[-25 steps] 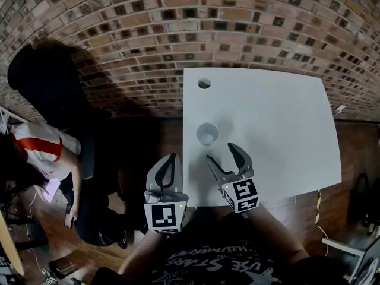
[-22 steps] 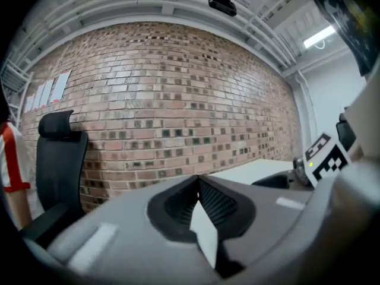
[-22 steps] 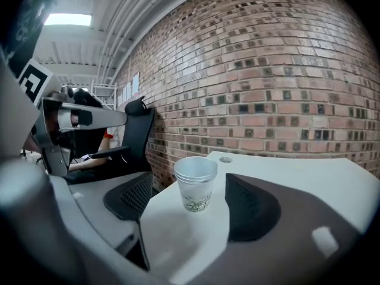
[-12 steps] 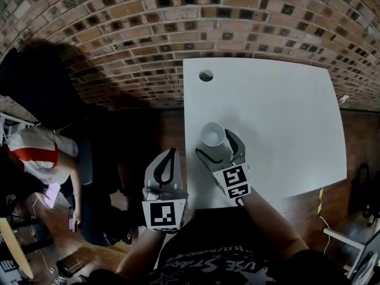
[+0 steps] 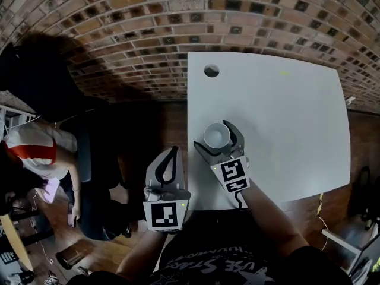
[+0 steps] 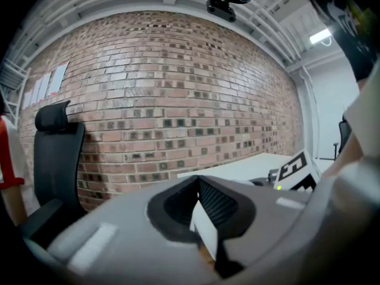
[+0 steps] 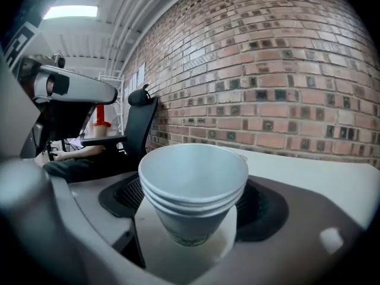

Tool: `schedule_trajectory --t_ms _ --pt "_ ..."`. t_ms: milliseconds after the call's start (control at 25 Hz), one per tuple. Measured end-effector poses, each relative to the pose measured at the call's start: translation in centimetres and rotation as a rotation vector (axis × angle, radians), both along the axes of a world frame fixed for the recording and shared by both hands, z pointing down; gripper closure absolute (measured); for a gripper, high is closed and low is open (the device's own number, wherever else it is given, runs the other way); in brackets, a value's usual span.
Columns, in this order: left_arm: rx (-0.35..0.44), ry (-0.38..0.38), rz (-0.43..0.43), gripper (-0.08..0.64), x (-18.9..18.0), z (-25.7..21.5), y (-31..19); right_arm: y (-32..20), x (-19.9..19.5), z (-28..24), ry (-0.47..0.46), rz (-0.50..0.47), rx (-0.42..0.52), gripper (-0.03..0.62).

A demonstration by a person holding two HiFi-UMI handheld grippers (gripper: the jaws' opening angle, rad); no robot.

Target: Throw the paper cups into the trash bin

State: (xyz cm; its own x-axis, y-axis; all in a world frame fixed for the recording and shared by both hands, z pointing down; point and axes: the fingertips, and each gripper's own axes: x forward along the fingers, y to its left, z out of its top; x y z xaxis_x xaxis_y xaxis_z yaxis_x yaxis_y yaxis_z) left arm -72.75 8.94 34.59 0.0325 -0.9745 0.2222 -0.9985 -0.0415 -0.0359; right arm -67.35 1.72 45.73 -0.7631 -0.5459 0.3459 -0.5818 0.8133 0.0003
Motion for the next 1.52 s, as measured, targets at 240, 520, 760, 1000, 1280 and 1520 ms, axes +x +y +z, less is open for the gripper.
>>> schedule_trajectory --t_ms 240,520,760,1000,1280,1520 --pt "-0.011 0.003 -0.01 0.555 0.2 0.3 0.0 -0.7 -0.4 -0.4 -0.027 -0.001 0.047 0.178" --pt "-0.012 -0.001 -0.008 0.555 0.7 0.1 -0.1 -1.1 -0.4 -0.5 -0.04 -0.002 0.038 0.218" --pt "0.016 0.004 -0.003 0.555 1.2 -1.0 0.2 -0.4 0.2 -3.6 -0.103 -0.008 0.064 0.235" --pt "0.06 0.009 0.037 0.555 1.9 -3.1 1.0 1.8 2.5 -9.5 -0.192 0.001 0.083 0.238" --pt "0.083 0.011 0.132 0.555 3.9 -3.8 1.7 3.2 7.2 -13.4 -0.208 0.07 0.143 0.238" --pt "0.136 -0.003 0.142 0.555 5.6 -5.6 1.3 3.2 11.4 -14.4 -0.192 0.148 0.162 0.238"
